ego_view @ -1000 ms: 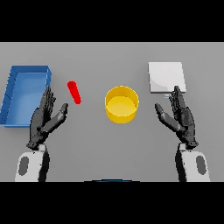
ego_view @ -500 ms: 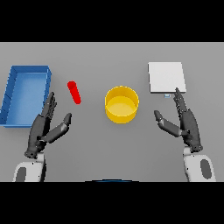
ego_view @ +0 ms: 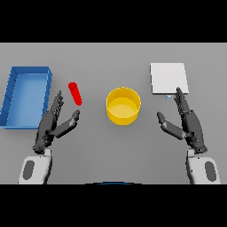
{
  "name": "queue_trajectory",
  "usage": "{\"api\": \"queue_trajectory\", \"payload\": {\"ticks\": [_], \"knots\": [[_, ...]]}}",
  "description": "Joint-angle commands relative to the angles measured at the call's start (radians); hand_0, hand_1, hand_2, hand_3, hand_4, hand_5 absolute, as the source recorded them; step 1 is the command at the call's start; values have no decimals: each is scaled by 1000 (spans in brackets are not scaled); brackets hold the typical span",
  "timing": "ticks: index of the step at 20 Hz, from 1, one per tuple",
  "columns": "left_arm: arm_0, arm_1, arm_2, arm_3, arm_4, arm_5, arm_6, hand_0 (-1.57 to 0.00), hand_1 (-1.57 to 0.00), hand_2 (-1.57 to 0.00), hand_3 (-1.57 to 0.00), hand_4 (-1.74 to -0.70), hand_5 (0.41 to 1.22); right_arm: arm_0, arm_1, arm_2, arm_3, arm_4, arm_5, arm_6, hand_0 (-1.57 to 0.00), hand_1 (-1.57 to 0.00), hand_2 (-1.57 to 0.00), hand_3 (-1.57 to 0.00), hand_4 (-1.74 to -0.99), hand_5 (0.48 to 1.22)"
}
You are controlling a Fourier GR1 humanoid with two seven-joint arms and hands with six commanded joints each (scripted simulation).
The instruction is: Pick up the red beaker and tilt it to pour out 1 green nut into yellow bowl. Pick up the yellow bowl and place it on the metallic measuring scale.
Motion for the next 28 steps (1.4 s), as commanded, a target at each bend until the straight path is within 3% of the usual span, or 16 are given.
{"api": "queue_trajectory", "payload": {"ticks": [1,7,9,14,23,25,26,28], "knots": [[-29,3,13,39,-4,6,-14,1,1,1,1,-1202,661,3,1,2,-2,-1,2,-5,1,1,1,1,-1294,623],[-214,4,78,252,-9,45,-54,1,1,1,1,-1213,646,-19,-6,-15,13,-9,0,28,1,1,1,1,-1293,618],[-261,-2,90,324,-7,46,-77,1,1,1,1,-1222,638,0,-6,-11,11,0,-1,-2,1,1,1,1,-1297,625],[-381,-6,110,477,-38,81,-109,1,1,1,1,-1221,635,-17,-11,-18,8,7,-14,26,1,1,1,1,-1299,634],[-481,-31,156,640,-24,108,-218,1,-6,-50,-30,-1347,726,-30,-8,-24,24,3,-15,24,1,1,1,1,-1301,647],[-501,-41,171,665,-19,131,-230,-338,-306,-322,-239,-1385,765,-9,-8,-17,19,10,-13,16,1,1,1,1,-1294,645],[-511,-53,188,679,0,134,-244,-585,-556,-551,-416,-1416,786,-10,-8,-21,15,7,-17,25,1,1,1,1,-1292,645],[-525,-61,206,709,13,141,-262,-940,-921,-918,-832,-1425,943,-18,-2,-17,12,11,-22,41,1,1,1,1,-1290,646]]}}
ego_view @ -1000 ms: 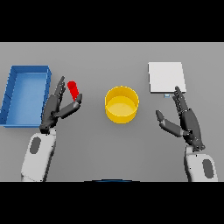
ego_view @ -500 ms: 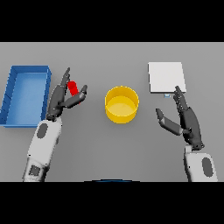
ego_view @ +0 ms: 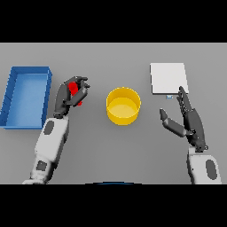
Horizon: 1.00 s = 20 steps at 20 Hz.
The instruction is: Pick up the red beaker and tilt it to pour out 1 green nut into yellow bowl. Pick up the yellow bowl and place it on the metallic measuring scale.
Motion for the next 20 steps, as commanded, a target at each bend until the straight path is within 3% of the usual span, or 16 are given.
{"api": "queue_trajectory", "payload": {"ticks": [1,2,5,8,15,18,20], "knots": [[-7,0,3,18,-3,3,-14,-1066,-1051,-1049,-980,-1483,998,-5,1,1,2,1,0,-2,1,1,1,1,-1291,647],[-15,-1,1,24,-9,12,-15,-1167,-1155,-1153,-1081,-1529,1043,4,11,9,2,6,-2,-12,1,1,1,1,-1291,649],[-13,0,-21,14,-7,17,-36,-1364,-1358,-1357,-1176,-1621,1130,8,1,1,-6,8,-9,-2,1,1,1,1,-1290,649],[-5,3,-47,-2,-22,22,-20,-1465,-1462,-1462,-1369,-1542,1174,13,4,4,2,11,-6,-16,1,1,1,1,-1288,648],[4,9,-63,-115,-43,12,11,-1549,-1548,-1548,-1529,-1500,1211,14,0,1,3,9,-3,-29,1,1,1,1,-1294,662],[-14,42,-95,-191,-95,4,80,-1560,-1559,-1559,-1549,-1496,1216,13,2,9,4,23,-7,-35,1,1,1,1,-1289,664],[-33,66,-135,-219,-157,2,144,-1564,-1564,-1563,-1557,-1584,1181,5,2,9,4,17,-1,-41,1,1,1,1,-1281,663]]}}
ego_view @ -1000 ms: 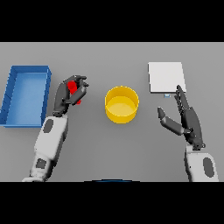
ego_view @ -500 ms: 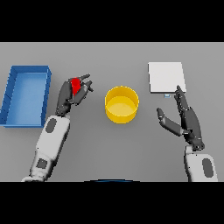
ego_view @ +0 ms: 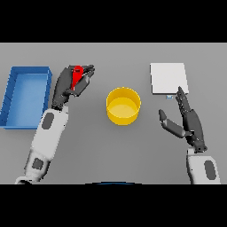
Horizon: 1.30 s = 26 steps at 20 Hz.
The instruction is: Pick up the red beaker and tilt it to pour out 1 green nut into yellow bowl. Pick up the yellow bowl and place it on the metallic measuring scale.
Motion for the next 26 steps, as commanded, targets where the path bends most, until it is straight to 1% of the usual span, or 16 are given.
{"api": "queue_trajectory", "payload": {"ticks": [1,3,4,6,7,9,11,12,15,17,19,20,22,24,25,26], "knots": [[-8,11,-17,-9,-26,-4,25,-1565,-1565,-1565,-1560,-1616,1174,2,3,7,1,7,0,3,1,1,1,1,-1277,664],[-18,24,-36,-16,-58,-15,53,-1565,-1565,-1565,-1560,-1616,1165,5,-12,1,-8,4,6,13,1,1,1,1,-1277,672],[-23,27,-42,-16,-70,-19,61,-1565,-1565,-1565,-1560,-1616,1158,11,-5,2,-15,-7,10,17,1,1,1,1,-1277,675],[-38,31,-52,-16,-91,-25,80,-1565,-1565,-1565,-1560,-1616,1140,9,1,7,1,8,2,14,1,1,1,1,-1277,679],[-39,43,-66,-18,-110,-35,75,-1566,-1566,-1566,-1562,-1641,1131,8,4,7,7,12,-2,12,1,1,1,1,-1274,683],[-84,66,-112,-4,-178,-55,117,-1568,-1568,-1568,-1565,-1677,1123,14,8,7,-7,0,3,8,1,1,1,1,-1277,688],[-128,105,-171,11,-264,-85,144,-1569,-1569,-1569,-1567,-1700,1127,7,7,5,-12,-3,3,28,1,1,1,1,-1272,689],[-150,117,-205,17,-302,-104,150,-1569,-1569,-1569,-1568,-1708,1133,15,10,10,-14,6,-2,21,1,1,1,1,-1276,689],[-200,160,-301,31,-416,-182,185,-1570,-1570,-1570,-1570,-1724,1160,13,5,8,-5,11,-3,21,1,1,1,1,-1287,694],[-242,178,-360,65,-475,-246,191,-1570,-1570,-1570,-1570,-1730,1182,16,8,14,-17,21,-8,18,1,1,1,1,-1289,695],[-268,193,-407,80,-516,-302,176,-1571,-1571,-1571,-1570,-1734,1196,26,2,9,-25,14,-4,15,1,1,1,1,-1290,694],[-298,198,-424,88,-538,-338,194,-1571,-1571,-1571,-1571,-1683,1201,31,11,17,-29,23,-12,24,1,1,1,1,-1293,690],[-343,209,-467,100,-578,-413,189,-1571,-1571,-1571,-1571,-1606,1208,24,15,5,-15,-2,-2,42,1,1,1,1,-1284,678],[-390,215,-513,148,-624,-462,176,-1571,-1571,-1571,-1403,-1648,1213,20,29,1,-14,-18,-4,51,1,1,1,1,-1279,661],[-413,209,-536,149,-644,-498,192,-1571,-1571,-1571,-1355,-1663,1214,11,32,-2,-13,-20,-8,51,1,1,1,1,-1279,651],[-440,213,-552,160,-660,-529,189,-1571,-1571,-1571,-1328,-1675,1216,9,30,-10,-9,-34,-1,54,1,1,1,1,-1283,644]]}}
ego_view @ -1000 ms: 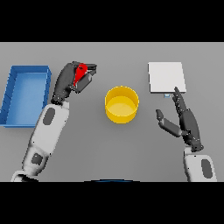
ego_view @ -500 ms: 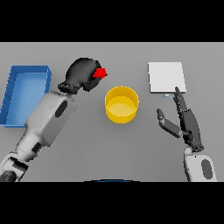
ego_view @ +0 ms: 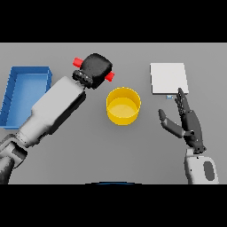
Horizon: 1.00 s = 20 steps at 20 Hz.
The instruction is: Pick up the red beaker and tilt it to pour out 1 green nut into yellow bowl. Pick up the yellow bowl and place it on the metallic measuring scale.
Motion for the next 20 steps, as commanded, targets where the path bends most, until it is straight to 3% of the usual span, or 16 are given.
{"api": "queue_trajectory", "payload": {"ticks": [1,5,11,16,20], "knots": [[-17,-8,-32,22,-29,-19,5,-1571,-1571,-1571,-1315,-1685,1217,3,4,4,-2,3,-2,3,1,1,1,1,-1292,635],[-69,-4,-114,48,-90,-74,-44,-1571,-1571,-1571,-1203,-1709,1219,18,7,-3,-10,-18,7,-1,1,1,1,1,-1301,607],[-148,-25,-240,88,-199,-88,-98,-1571,-1571,-1571,-1475,-1731,1221,15,0,-2,3,-12,13,-13,1,1,1,1,-1298,599],[-199,-45,-327,130,-285,-78,-108,-1571,-1571,-1571,-1539,-1737,1221,-3,1,-5,16,-4,4,-14,1,1,1,1,-1287,604],[-241,-64,-404,155,-335,-110,-171,-1571,-1571,-1571,-1558,-1740,1221,6,-11,-6,-2,6,-1,-7,1,1,1,1,-1290,607]]}}
